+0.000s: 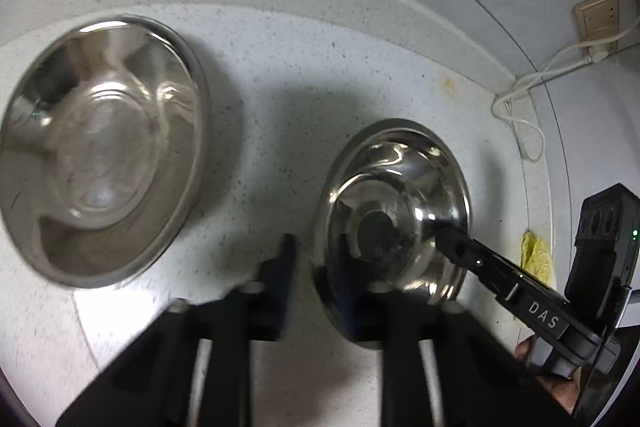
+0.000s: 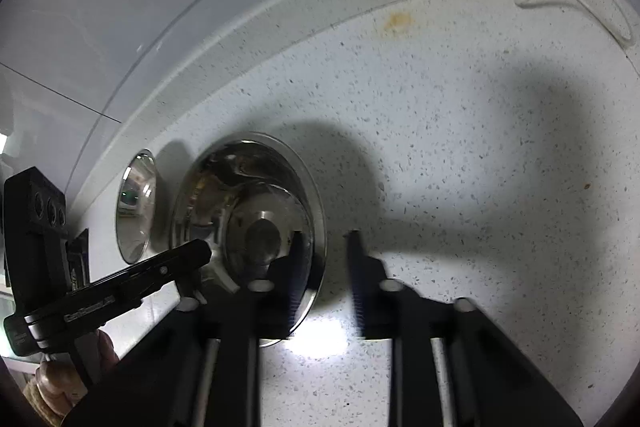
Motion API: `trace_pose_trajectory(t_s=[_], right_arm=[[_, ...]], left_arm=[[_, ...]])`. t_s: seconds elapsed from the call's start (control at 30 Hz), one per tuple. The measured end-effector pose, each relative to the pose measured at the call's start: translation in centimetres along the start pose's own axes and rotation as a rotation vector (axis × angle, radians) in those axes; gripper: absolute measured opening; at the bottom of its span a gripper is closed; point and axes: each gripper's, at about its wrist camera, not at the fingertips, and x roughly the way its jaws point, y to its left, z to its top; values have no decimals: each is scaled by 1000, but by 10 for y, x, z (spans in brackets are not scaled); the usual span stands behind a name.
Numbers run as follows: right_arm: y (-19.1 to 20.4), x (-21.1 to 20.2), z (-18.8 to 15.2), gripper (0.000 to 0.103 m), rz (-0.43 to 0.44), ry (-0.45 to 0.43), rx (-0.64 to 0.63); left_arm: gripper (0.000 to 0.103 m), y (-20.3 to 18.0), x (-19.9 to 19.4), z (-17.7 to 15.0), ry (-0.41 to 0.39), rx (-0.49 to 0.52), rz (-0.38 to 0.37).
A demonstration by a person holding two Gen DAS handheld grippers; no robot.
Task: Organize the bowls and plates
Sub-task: 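Move the left tool to a small bowl and close on its rim, then lift the small bowl with the left tool while the right tool closes on its rim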
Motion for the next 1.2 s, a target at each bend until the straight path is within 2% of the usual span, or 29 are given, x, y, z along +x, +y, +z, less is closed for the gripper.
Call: trace_pose_trajectory(t_s=[0.07,0.13,0.23,0.37,0.43,0.57,0.67,0.8,0.87,0.97,1.2], right_arm=[[3,-3,0,7,-3,-12,-1],[8,-11,-1,7,-13,-34,-5],[22,-41,-3,7,2,-100,-13],[55,-97,-17,7,23,-202,-51],[79,-126,-32,7,11,-243,-92],[116,-175,-74,7,4,-309,-135],[137,-200,-118,7,6,-335,-161],[152,-210,-189,7,20,-307,-180],[156,-204,-226,7,29,-269,-188],[154,-188,-267,7,31,-211,-186],[129,-138,-319,7,29,-49,-129]], left_arm=[[8,0,-1,0,-3,15,-18],[8,-3,-11,0,-7,29,-32],[8,-9,-44,0,-42,61,-60],[8,-20,-108,-12,-111,99,-94],[8,-25,-145,-24,-157,121,-103],[8,-21,-205,-60,-185,129,-159],[7,-21,-230,-100,-164,147,-176],[8,2,-251,-172,-121,176,-191],[8,22,-251,-211,-82,162,-200],[8,44,-238,-252,-36,147,-207],[8,86,-181,-312,94,66,-169]])
